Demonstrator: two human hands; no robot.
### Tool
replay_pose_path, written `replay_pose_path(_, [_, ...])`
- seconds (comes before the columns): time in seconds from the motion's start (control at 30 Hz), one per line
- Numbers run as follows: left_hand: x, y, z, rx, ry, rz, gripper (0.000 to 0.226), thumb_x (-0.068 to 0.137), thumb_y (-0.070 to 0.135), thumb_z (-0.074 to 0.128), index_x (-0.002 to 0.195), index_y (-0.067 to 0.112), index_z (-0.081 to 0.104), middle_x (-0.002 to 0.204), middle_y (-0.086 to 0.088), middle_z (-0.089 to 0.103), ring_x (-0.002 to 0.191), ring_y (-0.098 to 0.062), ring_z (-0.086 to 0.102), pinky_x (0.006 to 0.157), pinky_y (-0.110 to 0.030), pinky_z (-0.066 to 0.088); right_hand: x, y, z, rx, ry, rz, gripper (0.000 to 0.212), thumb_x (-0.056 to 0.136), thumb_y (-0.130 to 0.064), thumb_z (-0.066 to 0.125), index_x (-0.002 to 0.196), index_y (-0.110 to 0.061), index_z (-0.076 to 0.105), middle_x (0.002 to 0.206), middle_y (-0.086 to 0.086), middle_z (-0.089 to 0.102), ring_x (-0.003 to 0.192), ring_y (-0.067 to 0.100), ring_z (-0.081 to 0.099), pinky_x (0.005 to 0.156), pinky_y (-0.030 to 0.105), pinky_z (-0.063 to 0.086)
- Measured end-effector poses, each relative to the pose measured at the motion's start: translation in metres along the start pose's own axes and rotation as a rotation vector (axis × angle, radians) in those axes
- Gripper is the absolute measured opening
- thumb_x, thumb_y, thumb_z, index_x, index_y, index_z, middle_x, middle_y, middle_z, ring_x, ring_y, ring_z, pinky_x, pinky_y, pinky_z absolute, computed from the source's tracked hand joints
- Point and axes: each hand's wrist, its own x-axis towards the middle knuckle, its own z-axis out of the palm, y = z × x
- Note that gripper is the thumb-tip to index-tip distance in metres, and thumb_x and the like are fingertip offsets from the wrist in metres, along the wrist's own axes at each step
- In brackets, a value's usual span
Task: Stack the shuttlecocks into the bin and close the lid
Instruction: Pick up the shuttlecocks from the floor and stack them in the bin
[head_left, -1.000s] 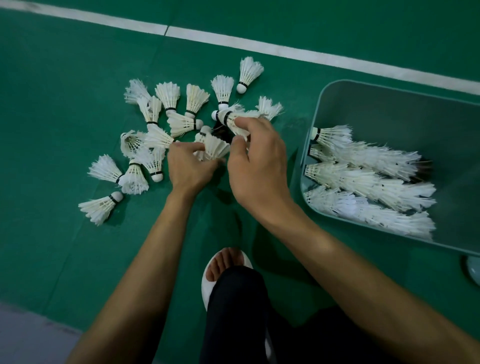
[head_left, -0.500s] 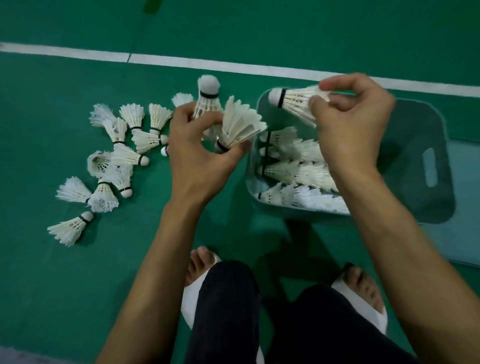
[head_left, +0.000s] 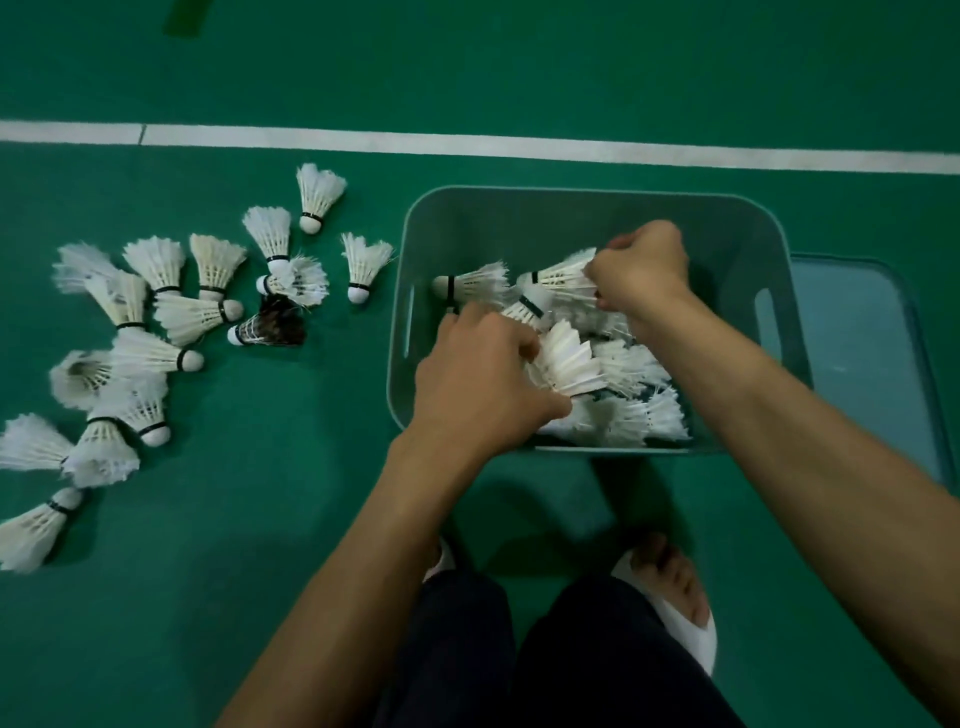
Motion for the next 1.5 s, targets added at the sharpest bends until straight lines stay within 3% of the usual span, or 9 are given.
replay_pose_path(0.4, [0.014, -0.026, 0.006, -0.089, -0.195, -0.18, 0.04, 0.061, 0.051, 0.092, 0.077, 0.022, 0.069, 0.103, -0.008, 0.063, 0.096, -0.031, 0.058, 0.061, -0.031, 0.034, 0.0, -0.011, 0.064, 0.238, -0.193, 0.228, 0.035, 0.09, 0.002, 0.063, 0.125, 0.0, 0.055, 0.111, 0.016, 0.065, 0.084, 0.025, 0.067, 0.073, 0.044, 0.065])
replay_pose_path(0.53, [0.016, -0.023, 0.007, -0.106, -0.204, -0.192, 0.04, 0.061, 0.052, 0.091, 0.077, 0.024, 0.068, 0.102, -0.007, 0.062, 0.098, -0.031, 0.058, 0.063, -0.031, 0.035, 0.0, -0.015, 0.055, 0.238, -0.214, 0.171, 0.02, 0.088, -0.004, 0.074, 0.101, -0.004, 0.058, 0.11, 0.014, 0.067, 0.09, 0.025, 0.07, 0.071, 0.034, 0.065])
replay_pose_path(0.73, [0.013, -0.014, 0.007, -0.169, -0.218, -0.172, 0.044, 0.066, 0.052, 0.091, 0.091, 0.021, 0.07, 0.105, 0.0, 0.064, 0.097, -0.023, 0.06, 0.085, -0.041, 0.056, -0.013, 0.002, 0.015, 0.189, -0.086, -0.052, 0.02, 0.077, -0.03, 0.085, 0.081, -0.016, 0.071, 0.089, 0.002, 0.075, 0.088, 0.019, 0.073, 0.088, 0.043, 0.061])
replay_pose_path(0.87, [0.01, -0.008, 0.004, -0.238, -0.193, -0.163, 0.047, 0.072, 0.05, 0.09, 0.089, 0.024, 0.054, 0.092, 0.002, 0.052, 0.082, -0.019, 0.048, 0.08, -0.037, 0.051, -0.036, 0.018, -0.024, 0.156, -0.1, -0.146, 0.016, 0.079, -0.031, 0.08, 0.077, -0.016, 0.075, 0.079, 0.003, 0.077, 0.074, 0.015, 0.072, 0.077, 0.038, 0.062])
replay_pose_path(1.07, [0.011, -0.001, 0.008, -0.384, -0.102, -0.19, 0.047, 0.068, 0.062, 0.084, 0.09, 0.022, 0.077, 0.078, 0.005, 0.076, 0.079, -0.017, 0.074, 0.074, -0.042, 0.061, -0.067, 0.032, -0.053, 0.186, -0.369, 0.051, 0.038, 0.091, -0.044, 0.072, 0.098, -0.007, 0.07, 0.082, 0.017, 0.077, 0.061, 0.022, 0.064, 0.057, 0.033, 0.052])
replay_pose_path(1.23, [0.013, 0.0, 0.013, -0.391, -0.122, -0.178, 0.039, 0.071, 0.059, 0.082, 0.091, 0.026, 0.078, 0.076, 0.005, 0.077, 0.078, -0.016, 0.074, 0.075, -0.044, 0.061, -0.074, 0.04, -0.051, 0.024, -0.282, -0.383, 0.027, 0.072, -0.051, 0.083, 0.089, -0.031, 0.078, 0.095, -0.004, 0.074, 0.08, 0.012, 0.07, 0.068, 0.032, 0.059])
replay_pose_path(1.33, [0.014, -0.004, 0.013, -0.36, -0.142, -0.17, 0.034, 0.073, 0.057, 0.084, 0.087, 0.027, 0.077, 0.073, 0.008, 0.074, 0.071, -0.009, 0.07, 0.068, -0.036, 0.06, -0.066, 0.04, -0.046, -0.053, -0.325, -0.463, 0.012, 0.071, -0.036, 0.087, 0.076, -0.031, 0.078, 0.085, -0.003, 0.075, 0.076, 0.015, 0.07, 0.074, 0.039, 0.059])
replay_pose_path(1.4, [0.012, -0.006, 0.01, -0.355, -0.159, -0.162, 0.033, 0.073, 0.055, 0.087, 0.076, 0.026, 0.072, 0.066, 0.018, 0.068, 0.061, 0.004, 0.061, 0.056, -0.019, 0.049, -0.062, 0.036, -0.049, 0.017, -0.36, -0.433, 0.009, 0.075, -0.019, 0.089, 0.077, -0.021, 0.08, 0.076, 0.003, 0.077, 0.068, 0.013, 0.068, 0.067, 0.031, 0.056])
replay_pose_path(1.5, [0.009, -0.011, 0.005, -0.349, -0.232, -0.173, 0.029, 0.076, 0.05, 0.087, 0.089, 0.025, 0.079, 0.098, 0.022, 0.066, 0.09, 0.0, 0.062, 0.068, -0.019, 0.044, -0.049, 0.032, -0.06, 0.187, -0.192, -0.312, 0.007, 0.076, -0.02, 0.088, 0.079, -0.02, 0.081, 0.071, -0.004, 0.077, 0.061, 0.008, 0.066, 0.06, 0.023, 0.053])
